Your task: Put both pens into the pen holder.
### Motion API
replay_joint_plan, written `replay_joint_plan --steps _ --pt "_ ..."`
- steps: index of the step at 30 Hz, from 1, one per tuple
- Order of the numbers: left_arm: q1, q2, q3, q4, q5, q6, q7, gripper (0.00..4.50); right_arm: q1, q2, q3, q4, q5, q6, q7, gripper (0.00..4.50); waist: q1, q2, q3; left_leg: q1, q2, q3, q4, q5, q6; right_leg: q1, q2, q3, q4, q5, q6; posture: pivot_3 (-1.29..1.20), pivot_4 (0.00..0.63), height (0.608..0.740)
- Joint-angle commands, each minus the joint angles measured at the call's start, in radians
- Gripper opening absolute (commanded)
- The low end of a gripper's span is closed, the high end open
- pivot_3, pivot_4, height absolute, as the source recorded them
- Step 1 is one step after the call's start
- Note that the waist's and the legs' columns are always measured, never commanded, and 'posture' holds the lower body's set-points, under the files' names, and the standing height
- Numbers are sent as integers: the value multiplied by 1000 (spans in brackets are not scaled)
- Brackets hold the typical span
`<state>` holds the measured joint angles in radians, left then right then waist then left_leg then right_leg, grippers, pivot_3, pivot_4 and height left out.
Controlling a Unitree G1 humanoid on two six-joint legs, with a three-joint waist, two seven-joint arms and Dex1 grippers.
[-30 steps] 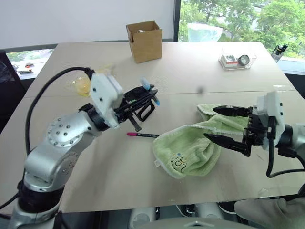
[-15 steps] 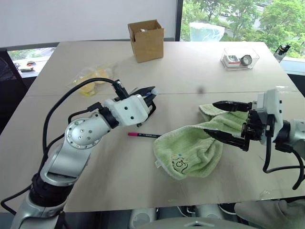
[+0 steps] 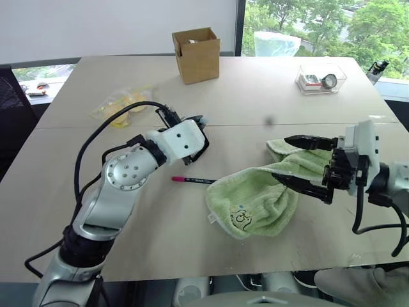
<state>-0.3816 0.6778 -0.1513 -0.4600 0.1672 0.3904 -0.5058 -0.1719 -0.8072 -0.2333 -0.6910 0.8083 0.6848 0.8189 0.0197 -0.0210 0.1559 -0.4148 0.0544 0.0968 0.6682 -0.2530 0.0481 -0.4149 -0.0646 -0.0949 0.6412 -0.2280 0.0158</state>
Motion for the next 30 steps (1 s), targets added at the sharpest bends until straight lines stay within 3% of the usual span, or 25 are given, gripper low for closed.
replay_joint_plan --steps 1,3,4,5,9,12,15,18,20,26,30 --pt "-22 -4 13 -6 19 -1 -7 2187 6 2 -28 -33 16 -24 -19 4500 -2 0 0 0 0 0 0 0 0 0 0 0 0 0 0 0 150 740" --pt "-22 -1 13 -5 25 -16 -14 3243 11 2 -26 -36 16 -27 -24 4500 -2 0 0 0 0 0 0 0 0 0 0 0 0 1 -2 0 150 740" --pt "-23 0 22 -8 4 -45 -30 3402 14 3 -26 -36 15 -30 -26 4500 -2 0 0 0 0 1 0 0 0 0 0 1 0 1 -2 0 150 740" --pt "-21 -6 37 -18 -34 -66 -51 3972 16 4 -26 -36 16 -32 -30 4500 -2 0 0 0 0 1 0 0 0 0 0 1 0 1 -2 0 150 740" --pt "15 -9 179 -79 -376 14 -251 3972 25 5 -25 -37 23 -36 -32 4500 -4 -1 1 0 0 0 1 0 0 0 -1 0 0 2 -3 0 150 740" --pt "68 142 281 -99 -638 173 -497 3972 31 9 -16 -33 19 -45 -29 4500 -11 -1 1 1 1 1 1 2 -3 0 -1 1 1 1 -3 0 150 740" --pt "114 264 297 -87 -706 192 -634 3972 25 19 -5 -28 19 -50 -34 4500 -7 -1 2 1 1 1 1 2 -4 0 1 0 2 0 0 0 150 740" --pt "104 316 234 -24 -663 133 -699 3972 25 27 7 -28 16 -56 -37 4500 2 0 2 1 0 0 1 0 -1 0 0 0 1 -1 -1 0 150 740" --pt "60 360 119 -3 -544 91 -717 3972 33 28 7 -36 17 -58 -40 4500 7 0 2 1 0 0 2 0 0 1 0 0 1 -2 -2 0 150 740" --pt "-134 339 -176 93 -302 86 -732 3972 79 31 -14 -88 32 -48 -84 4500 19 -1 2 0 -2 1 2 0 0 0 1 2 1 -2 -2 0 150 740" --pt "-204 292 -268 170 -204 -13 -756 3972 127 30 -35 -130 37 -46 -125 4500 19 -1 2 0 -1 2 2 0 0 0 3 1 1 1 -3 0 150 740"
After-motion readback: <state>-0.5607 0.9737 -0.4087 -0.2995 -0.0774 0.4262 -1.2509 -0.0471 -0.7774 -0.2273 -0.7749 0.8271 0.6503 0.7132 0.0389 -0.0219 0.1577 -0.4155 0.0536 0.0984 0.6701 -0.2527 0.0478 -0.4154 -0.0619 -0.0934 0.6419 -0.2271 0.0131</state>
